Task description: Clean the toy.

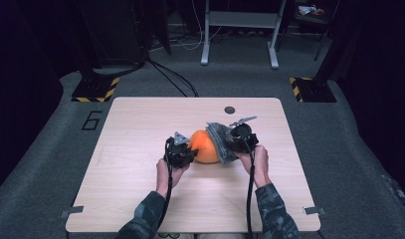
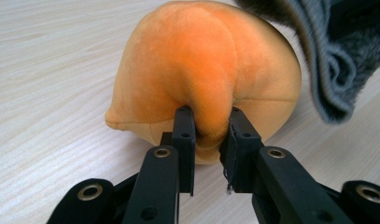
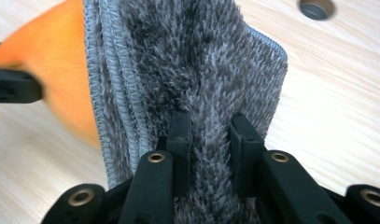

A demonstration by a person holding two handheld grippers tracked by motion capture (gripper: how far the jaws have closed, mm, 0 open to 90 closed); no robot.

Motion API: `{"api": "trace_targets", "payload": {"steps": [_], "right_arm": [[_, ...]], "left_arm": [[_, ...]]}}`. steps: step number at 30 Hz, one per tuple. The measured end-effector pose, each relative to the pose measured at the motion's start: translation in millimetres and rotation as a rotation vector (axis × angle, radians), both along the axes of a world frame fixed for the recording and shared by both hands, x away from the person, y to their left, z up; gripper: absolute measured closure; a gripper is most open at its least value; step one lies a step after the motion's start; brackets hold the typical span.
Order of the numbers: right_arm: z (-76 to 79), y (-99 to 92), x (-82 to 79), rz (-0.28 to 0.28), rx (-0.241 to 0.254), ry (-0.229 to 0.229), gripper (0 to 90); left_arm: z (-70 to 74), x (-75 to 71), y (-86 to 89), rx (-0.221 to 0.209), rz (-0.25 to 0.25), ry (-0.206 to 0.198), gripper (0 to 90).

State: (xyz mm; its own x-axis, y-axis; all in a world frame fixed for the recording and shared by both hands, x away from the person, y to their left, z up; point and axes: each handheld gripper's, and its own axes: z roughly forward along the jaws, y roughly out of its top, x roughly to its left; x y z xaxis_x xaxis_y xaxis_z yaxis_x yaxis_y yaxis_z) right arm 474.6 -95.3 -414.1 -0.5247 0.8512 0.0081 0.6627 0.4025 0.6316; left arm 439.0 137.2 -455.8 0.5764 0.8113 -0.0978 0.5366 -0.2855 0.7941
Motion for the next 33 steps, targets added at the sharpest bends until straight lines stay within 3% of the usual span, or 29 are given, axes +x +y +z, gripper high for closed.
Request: {"api": "trace_targets", "payload": {"steps": [4,6,12,17,20,24,27,33], "right_arm": [[-13.2,15.4,6.8,0.023,-0.056,0.017,73.5],[-15.6,13.8,11.2,0.010,-0.031,0.019,73.5],[-14.4,10.6,18.6,-0.003,-0.027,0.028,73.5],[-14.3,12.4,19.5,-0.008,-0.039,0.023,73.5],[-15.1,10.8,20.9,-0.004,-0.038,0.013,73.6],[-16.1,9.1,21.5,-0.012,-0.022,0.010,73.6],[-15.5,7.0,21.5,-0.018,-0.015,0.005,73.5],[-10.9,4.0,18.5,-0.026,0.005,-0.016,73.6]], "left_arm": [[-0.3,0.6,0.9,0.000,-0.003,0.005,74.5],[-0.5,0.4,1.5,-0.007,-0.009,0.001,69.3],[-3.8,0.2,1.7,0.050,-0.030,-0.004,52.0],[-4.5,3.4,-5.7,0.109,-0.045,-0.039,47.5],[-6.7,4.4,-10.9,0.127,-0.057,-0.064,53.0],[-7.4,5.2,-13.9,0.139,-0.054,-0.067,71.4],[-6.9,5.5,-14.0,0.130,-0.041,-0.062,79.9],[-3.1,4.3,-8.4,0.036,-0.023,-0.008,84.7]]}}
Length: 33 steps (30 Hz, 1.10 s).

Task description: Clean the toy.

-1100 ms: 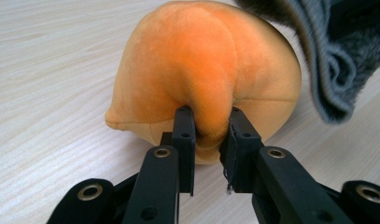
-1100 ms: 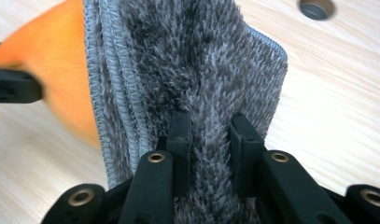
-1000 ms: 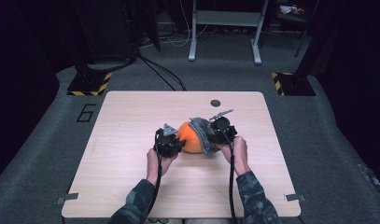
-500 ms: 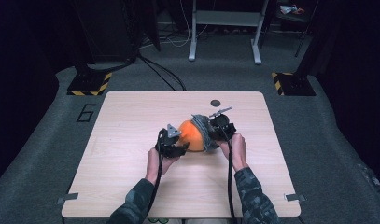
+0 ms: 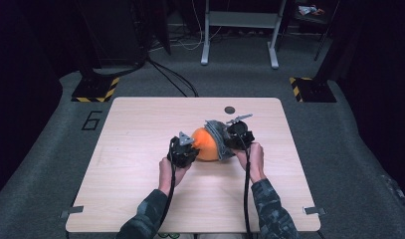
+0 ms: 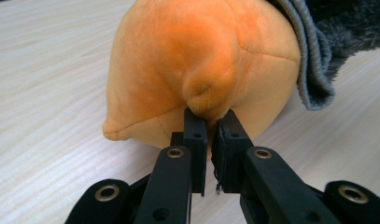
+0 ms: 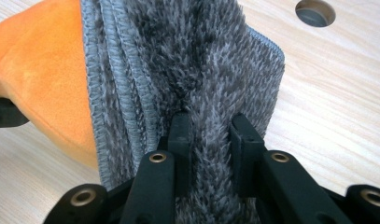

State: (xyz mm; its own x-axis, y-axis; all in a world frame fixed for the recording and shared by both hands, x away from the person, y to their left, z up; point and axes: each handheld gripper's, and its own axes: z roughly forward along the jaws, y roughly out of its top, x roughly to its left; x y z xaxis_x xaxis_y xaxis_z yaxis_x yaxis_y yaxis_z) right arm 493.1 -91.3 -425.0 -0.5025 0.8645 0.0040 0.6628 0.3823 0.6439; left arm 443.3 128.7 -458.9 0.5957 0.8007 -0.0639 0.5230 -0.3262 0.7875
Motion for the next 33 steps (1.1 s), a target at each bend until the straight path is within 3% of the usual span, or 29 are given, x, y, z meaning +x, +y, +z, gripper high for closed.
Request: {"api": "trace_targets", "payload": {"steps": [5,9,12,17,20,22,26,28,30,33], "right_arm": [[8.9,1.5,-1.6,0.002,0.004,-0.010,73.6],[14.2,3.2,0.0,0.011,0.003,-0.020,73.5],[18.8,4.8,-3.1,0.005,0.006,-0.032,73.5],[38.4,21.5,-18.4,0.072,0.011,-0.080,73.5],[45.9,39.2,-23.8,0.122,-0.013,-0.091,73.4],[44.8,49.1,-23.1,0.153,-0.043,-0.103,73.4],[38.2,59.6,-21.2,0.137,-0.069,-0.070,73.5],[35.5,56.9,-18.3,0.148,-0.068,-0.092,73.4],[35.1,54.3,-20.4,0.119,-0.072,-0.053,73.4],[29.9,43.7,-17.5,0.115,-0.076,-0.059,73.4]], "left_arm": [[9.0,-6.4,2.9,-0.073,0.009,0.031,85.6],[8.5,-6.8,6.3,-0.095,0.029,0.042,85.6],[8.0,-5.6,7.4,-0.098,0.040,0.037,85.4],[7.3,-5.4,4.4,-0.092,0.037,0.034,85.2],[8.1,-6.2,2.5,-0.076,0.035,0.029,85.1],[8.3,-6.5,1.7,-0.073,0.032,0.029,85.1],[6.5,-5.0,3.3,-0.069,0.039,0.035,85.1],[5.4,-4.2,3.2,-0.081,0.043,0.034,85.1],[5.2,-4.1,2.6,-0.078,0.040,0.036,85.1],[4.5,-3.6,2.3,-0.084,0.040,0.036,85.1]]}}
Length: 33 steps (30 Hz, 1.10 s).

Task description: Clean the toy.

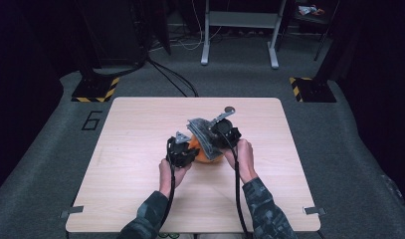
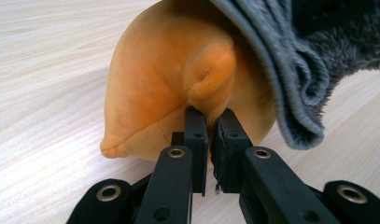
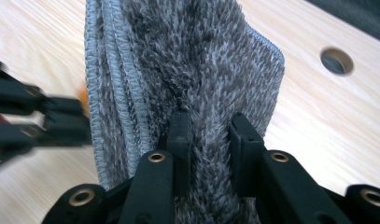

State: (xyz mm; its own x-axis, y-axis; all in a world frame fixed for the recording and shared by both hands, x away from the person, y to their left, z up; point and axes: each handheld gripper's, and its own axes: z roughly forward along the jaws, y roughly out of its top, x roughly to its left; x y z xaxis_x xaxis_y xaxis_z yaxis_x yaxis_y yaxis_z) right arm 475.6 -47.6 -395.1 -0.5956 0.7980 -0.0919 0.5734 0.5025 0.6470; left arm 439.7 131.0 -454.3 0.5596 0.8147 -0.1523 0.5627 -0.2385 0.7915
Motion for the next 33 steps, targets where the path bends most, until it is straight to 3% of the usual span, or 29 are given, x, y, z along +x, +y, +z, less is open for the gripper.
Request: {"api": "trace_targets", "payload": {"steps": [5,10,22,27,33], "right_arm": [[-14.6,-20.8,2.7,-0.062,-0.001,0.047,73.4],[-41.4,-41.3,9.2,-0.114,0.002,0.112,73.4],[-75.2,-54.3,23.7,-0.170,-0.011,0.221,73.2],[-50.9,-56.1,15.7,-0.157,0.029,0.156,73.4],[-4.4,-29.7,2.8,-0.046,0.068,0.035,73.3]], "left_arm": [[-0.6,1.3,2.8,0.002,0.009,0.004,85.0],[-1.8,2.0,4.0,0.004,0.009,0.004,85.0],[-2.9,1.2,4.6,0.006,0.012,0.003,84.9],[-2.4,1.3,6.4,0.019,0.010,0.005,84.9],[-2.6,0.7,4.3,0.015,0.013,-0.002,84.8]]}}
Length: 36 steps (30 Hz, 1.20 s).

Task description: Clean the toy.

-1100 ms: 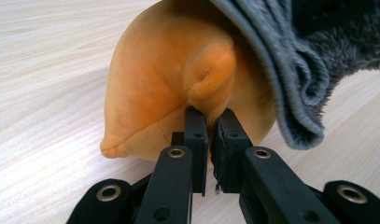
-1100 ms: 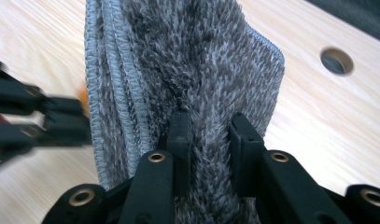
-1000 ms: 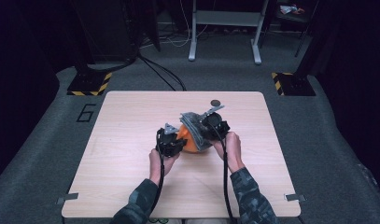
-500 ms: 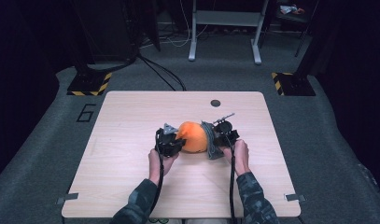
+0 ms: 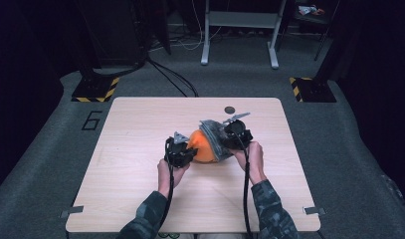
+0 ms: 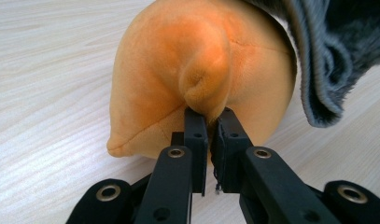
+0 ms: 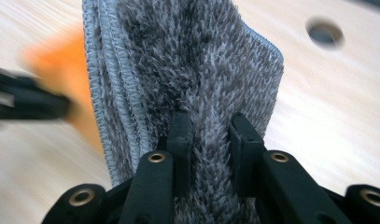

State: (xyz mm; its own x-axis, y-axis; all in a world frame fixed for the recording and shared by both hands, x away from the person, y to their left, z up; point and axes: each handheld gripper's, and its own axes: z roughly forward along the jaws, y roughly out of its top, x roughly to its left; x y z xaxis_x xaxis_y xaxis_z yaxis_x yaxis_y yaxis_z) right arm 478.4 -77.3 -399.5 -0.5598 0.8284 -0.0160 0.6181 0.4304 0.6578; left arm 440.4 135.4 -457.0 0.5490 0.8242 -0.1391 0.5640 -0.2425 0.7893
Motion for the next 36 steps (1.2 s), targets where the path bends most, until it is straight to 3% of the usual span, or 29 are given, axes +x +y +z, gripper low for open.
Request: {"api": "trace_targets", "payload": {"steps": [4,6,8,12,16,25,34,36], "right_arm": [[15.4,23.7,-3.9,0.068,0.020,-0.033,73.3],[15.0,31.0,-1.5,0.086,0.009,-0.042,73.2],[9.4,36.1,1.9,0.081,-0.005,-0.017,73.1],[3.3,29.0,2.5,0.059,0.010,-0.005,73.0],[-3.7,15.3,4.4,0.028,-0.008,0.009,73.0],[-44.4,-13.8,11.0,-0.082,-0.024,0.118,72.9],[-87.9,-22.9,25.3,-0.127,-0.028,0.229,72.8],[-88.9,-24.5,26.7,-0.129,-0.013,0.233,72.9]], "left_arm": [[0.1,-0.4,-0.7,0.001,-0.004,-0.002,84.8],[0.3,-0.3,-0.7,0.001,-0.001,0.000,84.8],[-0.4,0.5,0.1,-0.003,0.000,-0.001,84.8],[-0.4,1.2,0.9,-0.001,-0.003,0.006,84.8],[-0.5,1.8,0.1,-0.003,0.001,0.001,84.8],[-1.4,3.0,1.3,0.003,0.006,0.007,84.6],[-1.7,3.0,2.8,0.002,0.011,0.008,84.6],[-1.8,3.0,3.7,0.002,0.015,0.006,84.5]]}}
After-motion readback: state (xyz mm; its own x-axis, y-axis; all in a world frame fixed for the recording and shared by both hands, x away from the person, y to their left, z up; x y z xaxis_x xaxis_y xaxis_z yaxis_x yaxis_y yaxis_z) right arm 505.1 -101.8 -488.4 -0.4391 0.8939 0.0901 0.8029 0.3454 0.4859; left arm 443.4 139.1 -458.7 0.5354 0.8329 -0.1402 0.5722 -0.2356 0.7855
